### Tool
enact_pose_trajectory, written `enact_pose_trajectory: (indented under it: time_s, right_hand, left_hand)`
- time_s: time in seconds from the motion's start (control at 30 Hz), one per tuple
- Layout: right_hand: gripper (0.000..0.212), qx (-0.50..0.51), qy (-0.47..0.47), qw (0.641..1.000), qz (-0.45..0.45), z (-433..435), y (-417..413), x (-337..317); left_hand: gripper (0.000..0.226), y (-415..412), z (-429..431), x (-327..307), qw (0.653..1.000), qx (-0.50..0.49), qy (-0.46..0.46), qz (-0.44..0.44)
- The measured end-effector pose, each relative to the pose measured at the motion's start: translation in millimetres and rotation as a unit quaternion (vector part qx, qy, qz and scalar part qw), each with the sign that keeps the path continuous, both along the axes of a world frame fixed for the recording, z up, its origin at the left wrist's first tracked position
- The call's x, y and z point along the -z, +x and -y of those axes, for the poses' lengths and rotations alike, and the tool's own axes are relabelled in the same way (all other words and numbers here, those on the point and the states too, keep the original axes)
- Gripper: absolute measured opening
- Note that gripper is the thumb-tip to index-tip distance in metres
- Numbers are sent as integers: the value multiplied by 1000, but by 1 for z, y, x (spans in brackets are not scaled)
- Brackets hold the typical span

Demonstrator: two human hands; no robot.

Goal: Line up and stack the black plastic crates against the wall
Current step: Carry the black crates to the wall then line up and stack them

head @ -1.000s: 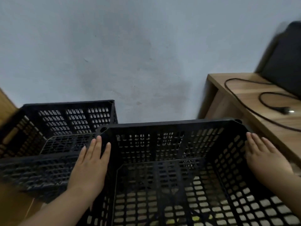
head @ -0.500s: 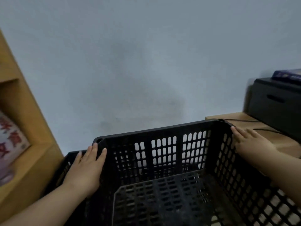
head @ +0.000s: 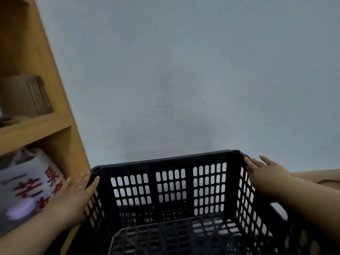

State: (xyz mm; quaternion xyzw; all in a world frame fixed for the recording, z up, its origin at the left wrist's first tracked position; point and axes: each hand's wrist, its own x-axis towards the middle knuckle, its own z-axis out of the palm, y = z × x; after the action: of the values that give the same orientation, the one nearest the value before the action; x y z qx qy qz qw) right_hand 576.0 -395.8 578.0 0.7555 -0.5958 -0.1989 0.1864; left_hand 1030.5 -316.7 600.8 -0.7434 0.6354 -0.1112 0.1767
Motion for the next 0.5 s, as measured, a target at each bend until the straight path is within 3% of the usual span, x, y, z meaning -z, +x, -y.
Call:
enact_pose_trajectory:
  time_s: [0.2,0.4,0.5]
  right_hand:
    - [58,-49,-10,999,7,68,63,10]
    - [70,-114,-98,984,91,117,105,36]
    - [72,-93,-108,983,115,133,129,52]
  left_hand:
    - [91,54,50,14,999,-24,-19,-23]
    - [92,110,97,29,998,-24,-36,-53]
    - [95,140,124,36,998,-1,-40,-58]
